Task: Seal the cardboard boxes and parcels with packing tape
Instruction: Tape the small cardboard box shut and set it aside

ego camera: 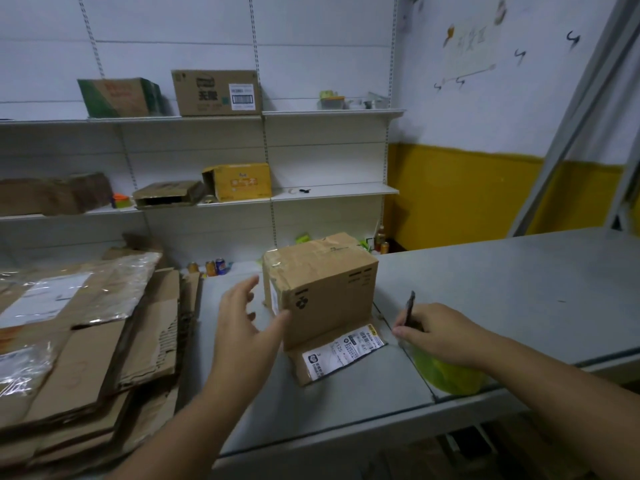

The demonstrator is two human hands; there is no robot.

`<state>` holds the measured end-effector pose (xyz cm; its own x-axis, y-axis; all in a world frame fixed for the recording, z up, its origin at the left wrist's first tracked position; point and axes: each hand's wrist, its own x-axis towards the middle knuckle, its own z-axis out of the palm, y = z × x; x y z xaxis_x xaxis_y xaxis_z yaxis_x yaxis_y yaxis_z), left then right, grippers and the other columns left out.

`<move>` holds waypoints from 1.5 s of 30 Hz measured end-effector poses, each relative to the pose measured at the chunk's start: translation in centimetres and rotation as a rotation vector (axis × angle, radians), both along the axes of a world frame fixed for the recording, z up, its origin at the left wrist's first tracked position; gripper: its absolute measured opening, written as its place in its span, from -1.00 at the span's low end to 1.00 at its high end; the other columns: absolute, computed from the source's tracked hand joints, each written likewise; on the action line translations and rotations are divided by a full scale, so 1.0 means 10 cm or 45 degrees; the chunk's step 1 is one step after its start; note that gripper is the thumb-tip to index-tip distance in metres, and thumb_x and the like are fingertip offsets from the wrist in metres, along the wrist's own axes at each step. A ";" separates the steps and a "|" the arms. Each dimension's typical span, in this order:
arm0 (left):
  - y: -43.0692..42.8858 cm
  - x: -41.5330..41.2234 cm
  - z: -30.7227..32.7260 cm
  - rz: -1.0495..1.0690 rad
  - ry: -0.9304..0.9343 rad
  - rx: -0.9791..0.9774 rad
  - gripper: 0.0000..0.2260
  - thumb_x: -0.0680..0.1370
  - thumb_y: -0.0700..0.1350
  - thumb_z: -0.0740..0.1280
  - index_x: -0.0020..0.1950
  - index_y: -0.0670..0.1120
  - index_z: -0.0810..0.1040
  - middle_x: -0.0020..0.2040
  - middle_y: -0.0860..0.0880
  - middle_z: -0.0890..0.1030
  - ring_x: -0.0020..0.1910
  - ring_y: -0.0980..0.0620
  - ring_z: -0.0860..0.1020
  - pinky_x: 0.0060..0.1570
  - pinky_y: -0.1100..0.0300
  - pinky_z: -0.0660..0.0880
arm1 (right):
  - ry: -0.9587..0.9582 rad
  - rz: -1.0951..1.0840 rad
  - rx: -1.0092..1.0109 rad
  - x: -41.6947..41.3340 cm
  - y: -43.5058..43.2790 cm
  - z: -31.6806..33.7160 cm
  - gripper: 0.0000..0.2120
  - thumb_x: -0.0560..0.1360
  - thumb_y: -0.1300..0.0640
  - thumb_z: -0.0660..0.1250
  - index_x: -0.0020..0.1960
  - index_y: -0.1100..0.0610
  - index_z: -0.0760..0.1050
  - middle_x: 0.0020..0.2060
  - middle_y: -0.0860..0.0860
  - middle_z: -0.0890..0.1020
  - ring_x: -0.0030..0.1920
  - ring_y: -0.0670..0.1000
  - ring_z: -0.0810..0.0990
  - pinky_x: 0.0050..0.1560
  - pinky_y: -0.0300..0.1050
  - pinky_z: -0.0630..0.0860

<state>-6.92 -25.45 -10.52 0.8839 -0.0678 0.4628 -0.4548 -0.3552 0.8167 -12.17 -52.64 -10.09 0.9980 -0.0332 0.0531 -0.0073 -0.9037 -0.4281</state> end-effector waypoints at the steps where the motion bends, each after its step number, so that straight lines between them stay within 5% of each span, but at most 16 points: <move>1: -0.03 0.07 -0.05 -0.070 0.178 0.011 -0.28 0.43 -0.07 0.46 0.48 0.16 0.15 0.40 0.12 0.29 0.34 0.11 0.33 0.28 0.03 0.40 | -0.016 -0.021 0.012 0.00 0.01 -0.01 -0.87 0.58 -0.06 0.24 -0.07 -0.09 0.54 -0.13 -0.13 0.60 -0.07 -0.16 0.54 0.02 -0.18 0.48; 4: -0.25 0.12 -0.16 -0.317 0.399 -0.048 -0.08 0.44 -0.09 0.47 0.51 0.24 -0.15 0.38 0.17 0.29 0.34 0.12 0.30 0.34 0.00 0.30 | -0.022 -0.055 -0.020 0.01 0.01 -0.01 -0.84 0.59 -0.07 0.21 -0.08 -0.09 0.53 -0.14 -0.14 0.59 -0.07 -0.14 0.54 0.03 -0.15 0.49; 9: -0.26 0.47 -0.24 -0.024 0.365 0.050 -0.64 0.60 -0.05 0.23 0.39 0.09 0.32 0.12 0.08 0.54 0.21 -0.02 0.51 0.13 0.10 0.43 | -0.030 -0.137 -0.105 0.07 0.05 -0.02 -0.77 0.61 -0.13 0.12 -0.15 -0.10 0.44 -0.26 -0.15 0.53 -0.18 -0.13 0.51 -0.17 -0.17 0.42; 12: -0.09 0.51 -0.24 0.012 0.373 0.059 -0.72 0.61 -0.03 0.21 0.33 0.05 0.40 0.16 0.03 0.57 0.17 -0.01 0.52 0.12 0.09 0.43 | -0.018 -0.106 -0.080 0.06 0.04 0.00 -0.77 0.61 -0.13 0.12 -0.13 -0.10 0.45 -0.25 -0.15 0.54 -0.18 -0.16 0.50 -0.25 -0.24 0.34; 17: 0.08 0.45 -0.29 -0.018 0.352 0.039 -0.69 0.61 -0.07 0.22 0.35 0.03 0.38 0.14 0.08 0.53 0.18 0.01 0.50 0.17 0.08 0.41 | 0.171 -0.051 0.014 0.08 -0.04 0.14 -0.82 0.57 -0.11 0.23 -0.04 -0.04 0.54 -0.15 -0.08 0.61 -0.10 -0.11 0.57 -0.01 -0.13 0.51; 22: 0.08 0.46 -0.35 -0.044 0.328 0.050 -0.67 0.60 -0.07 0.23 0.37 0.11 0.36 0.09 0.14 0.54 0.15 0.02 0.52 0.12 0.10 0.44 | 0.299 0.031 -0.083 0.05 -0.05 0.23 -0.79 0.55 -0.05 0.29 0.17 -0.10 0.52 0.02 -0.18 0.59 0.01 -0.16 0.54 0.06 -0.22 0.46; 29: 0.11 0.43 -0.31 -0.106 0.381 -0.188 -0.70 0.59 -0.16 0.27 0.29 0.11 0.44 -0.05 0.27 0.52 -0.08 0.34 0.45 -0.14 0.43 0.36 | 0.390 0.034 -0.154 0.07 0.01 0.34 -0.83 0.52 -0.09 0.32 0.08 -0.13 0.60 -0.04 -0.15 0.63 -0.02 -0.12 0.58 0.09 -0.14 0.53; 36: 0.13 0.43 -0.32 -0.144 0.397 -0.227 -0.67 0.59 -0.16 0.26 0.32 0.11 0.44 -0.01 0.29 0.54 0.00 0.27 0.49 -0.11 0.45 0.36 | 0.398 0.030 -0.292 0.03 0.10 0.42 -0.56 0.55 -0.01 0.31 0.40 -0.09 0.35 0.34 -0.12 0.46 0.25 -0.11 0.48 0.21 -0.25 0.39; 41: 0.13 0.42 -0.32 -0.149 0.388 -0.140 -0.62 0.61 -0.17 0.20 0.41 0.10 0.37 0.01 0.30 0.51 0.02 0.29 0.48 -0.03 0.40 0.36 | 0.335 0.002 -0.246 -0.01 0.05 0.40 -0.61 0.58 -0.06 0.26 0.39 -0.16 0.35 0.38 -0.15 0.42 0.14 -0.16 0.47 0.23 -0.21 0.38; 45: 0.16 0.41 -0.29 -0.172 0.469 -0.231 -0.47 0.57 -0.33 0.12 0.45 0.14 0.31 0.18 0.11 0.55 -0.05 0.18 0.60 -0.18 0.30 0.57 | 0.139 -0.050 -0.186 0.02 0.06 0.39 -0.68 0.60 -0.04 0.21 0.35 -0.13 0.40 0.32 -0.15 0.46 0.02 -0.25 0.43 0.14 -0.25 0.36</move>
<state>-2.79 -23.85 -13.43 0.9810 -0.1408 0.1334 -0.1541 -0.1478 0.9769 -12.00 -51.99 -6.24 0.9962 -0.0720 -0.0481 -0.0828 -0.9543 -0.2873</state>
